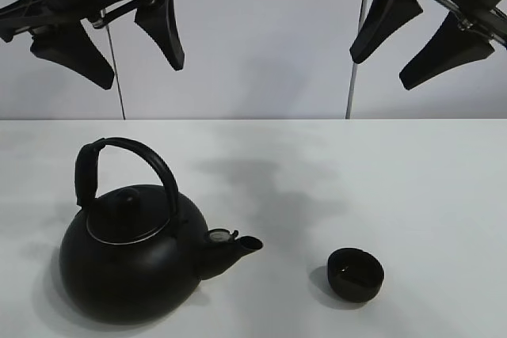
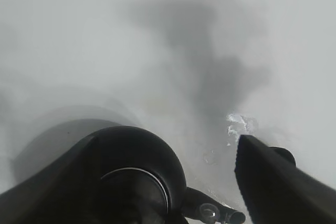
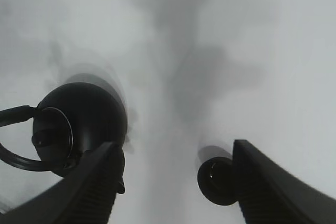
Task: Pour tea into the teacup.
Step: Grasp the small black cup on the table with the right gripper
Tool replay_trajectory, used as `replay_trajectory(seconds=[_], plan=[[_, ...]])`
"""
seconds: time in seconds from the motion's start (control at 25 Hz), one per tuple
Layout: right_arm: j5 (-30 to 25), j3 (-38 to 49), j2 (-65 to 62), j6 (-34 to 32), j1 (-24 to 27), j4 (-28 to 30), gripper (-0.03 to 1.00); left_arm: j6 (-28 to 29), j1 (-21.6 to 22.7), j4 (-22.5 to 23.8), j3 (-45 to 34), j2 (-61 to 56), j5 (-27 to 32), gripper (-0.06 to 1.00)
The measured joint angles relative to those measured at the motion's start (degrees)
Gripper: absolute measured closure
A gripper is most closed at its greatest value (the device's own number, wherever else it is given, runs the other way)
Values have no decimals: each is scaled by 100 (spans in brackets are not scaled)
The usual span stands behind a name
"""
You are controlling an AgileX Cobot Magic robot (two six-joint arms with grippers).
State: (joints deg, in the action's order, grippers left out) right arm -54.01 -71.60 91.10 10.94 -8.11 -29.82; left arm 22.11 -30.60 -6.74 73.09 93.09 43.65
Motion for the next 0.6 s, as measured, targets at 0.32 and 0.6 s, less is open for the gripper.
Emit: replay_trajectory(seconds=[0.32, 0.6], plan=[[0, 0, 0, 0, 0, 0, 54, 0, 0, 0, 0, 0, 0, 42], [-512, 0, 0, 765, 0, 63, 54, 0, 0, 0, 0, 0, 0, 42]])
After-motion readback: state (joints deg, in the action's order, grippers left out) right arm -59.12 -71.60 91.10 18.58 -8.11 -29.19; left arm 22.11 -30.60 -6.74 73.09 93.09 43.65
